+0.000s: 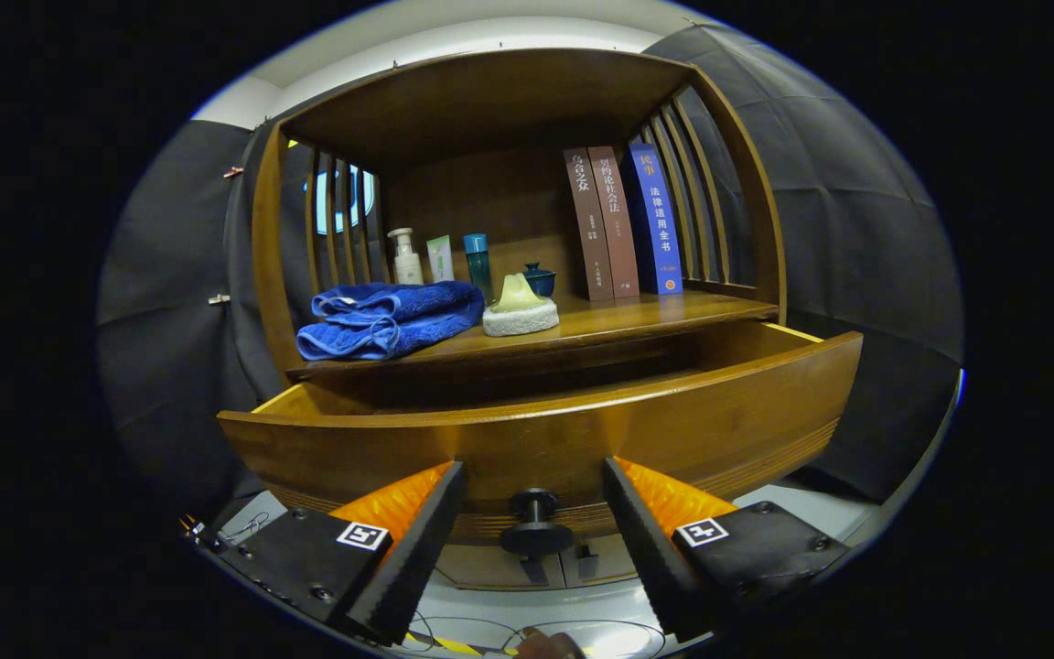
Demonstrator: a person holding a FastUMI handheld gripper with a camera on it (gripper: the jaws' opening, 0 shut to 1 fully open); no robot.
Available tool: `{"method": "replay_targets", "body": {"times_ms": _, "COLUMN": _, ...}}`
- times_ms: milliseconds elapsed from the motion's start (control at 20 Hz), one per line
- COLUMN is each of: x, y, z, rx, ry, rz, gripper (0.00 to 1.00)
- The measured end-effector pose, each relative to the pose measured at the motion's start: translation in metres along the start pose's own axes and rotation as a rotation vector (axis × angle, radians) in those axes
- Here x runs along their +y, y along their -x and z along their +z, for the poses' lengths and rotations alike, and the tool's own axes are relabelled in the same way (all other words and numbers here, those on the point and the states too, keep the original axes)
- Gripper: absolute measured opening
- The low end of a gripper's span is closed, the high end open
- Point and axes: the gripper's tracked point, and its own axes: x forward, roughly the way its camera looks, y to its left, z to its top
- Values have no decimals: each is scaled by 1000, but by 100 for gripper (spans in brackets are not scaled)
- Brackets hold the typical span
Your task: Pull open the drawer, take out the items inside it, and place them on the countertop above the cabinet.
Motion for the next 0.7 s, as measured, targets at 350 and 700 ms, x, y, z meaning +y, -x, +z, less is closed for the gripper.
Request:
{"method": "replay_targets", "body": {"times_ms": 350, "x": 0, "y": -49, "z": 10, "rx": -3, "ry": 8, "rz": 7, "gripper": 99}}
{"method": "replay_targets", "body": {"times_ms": 700, "x": 3, "y": -77, "z": 16, "rx": 2, "ry": 9, "rz": 1, "gripper": 99}}
